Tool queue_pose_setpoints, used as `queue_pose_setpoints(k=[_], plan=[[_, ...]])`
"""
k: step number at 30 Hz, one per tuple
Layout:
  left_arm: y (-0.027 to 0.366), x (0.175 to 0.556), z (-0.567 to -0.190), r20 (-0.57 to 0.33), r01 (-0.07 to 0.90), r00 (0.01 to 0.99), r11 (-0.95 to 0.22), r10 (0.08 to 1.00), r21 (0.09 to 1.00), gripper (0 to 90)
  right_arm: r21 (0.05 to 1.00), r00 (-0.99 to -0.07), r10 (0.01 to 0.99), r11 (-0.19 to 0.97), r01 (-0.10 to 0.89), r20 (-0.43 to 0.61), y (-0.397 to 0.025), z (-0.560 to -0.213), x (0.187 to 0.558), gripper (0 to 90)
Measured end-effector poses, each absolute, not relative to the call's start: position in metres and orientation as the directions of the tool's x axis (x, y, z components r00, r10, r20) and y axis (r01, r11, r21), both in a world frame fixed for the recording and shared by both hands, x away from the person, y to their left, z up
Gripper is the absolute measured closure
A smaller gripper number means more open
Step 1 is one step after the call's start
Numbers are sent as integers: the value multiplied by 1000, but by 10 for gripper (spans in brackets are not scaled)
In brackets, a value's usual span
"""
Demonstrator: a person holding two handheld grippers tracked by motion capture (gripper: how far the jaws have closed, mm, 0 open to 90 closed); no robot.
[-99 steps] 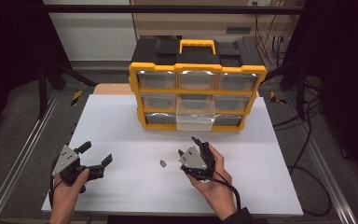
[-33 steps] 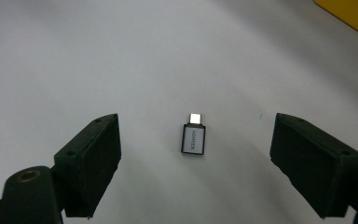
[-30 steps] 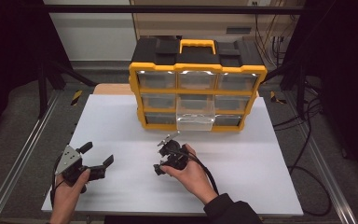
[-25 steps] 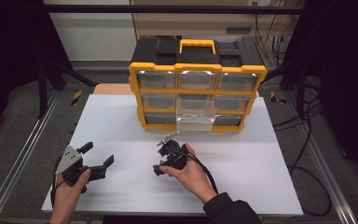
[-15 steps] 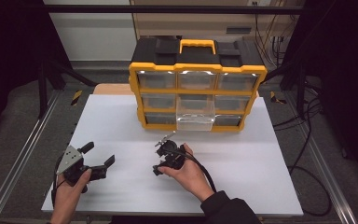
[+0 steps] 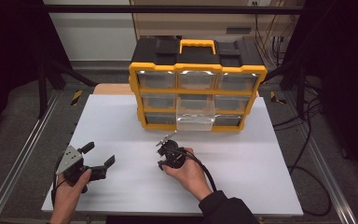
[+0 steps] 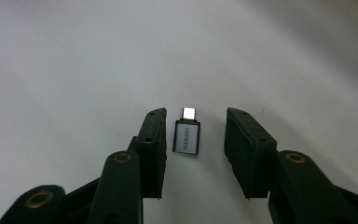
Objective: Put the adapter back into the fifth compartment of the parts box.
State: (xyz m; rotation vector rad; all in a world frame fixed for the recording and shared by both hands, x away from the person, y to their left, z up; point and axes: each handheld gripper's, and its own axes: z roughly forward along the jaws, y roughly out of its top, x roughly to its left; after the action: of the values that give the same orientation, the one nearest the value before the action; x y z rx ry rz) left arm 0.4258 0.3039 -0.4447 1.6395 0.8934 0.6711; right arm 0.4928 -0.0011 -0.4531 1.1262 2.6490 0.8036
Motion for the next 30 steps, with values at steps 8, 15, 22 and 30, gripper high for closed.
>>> queue_pose_setpoints(k=[8,15,22,30], plan=[[304,425,-444,-21,210,552,-114,834,971,15,529,-704,705,567,631,85,-1,-457,493,649],[303,426,-444,-20,210,554,-116,832,971,15,537,-708,702,568,624,80,2,-458,492,684],[304,425,-444,-24,210,554,-112,832,971,15,534,-714,698,586,609,48,3,-460,492,738],[305,425,-445,-21,209,556,-115,831,971,15,557,-719,694,582,593,41,0,-461,490,764]])
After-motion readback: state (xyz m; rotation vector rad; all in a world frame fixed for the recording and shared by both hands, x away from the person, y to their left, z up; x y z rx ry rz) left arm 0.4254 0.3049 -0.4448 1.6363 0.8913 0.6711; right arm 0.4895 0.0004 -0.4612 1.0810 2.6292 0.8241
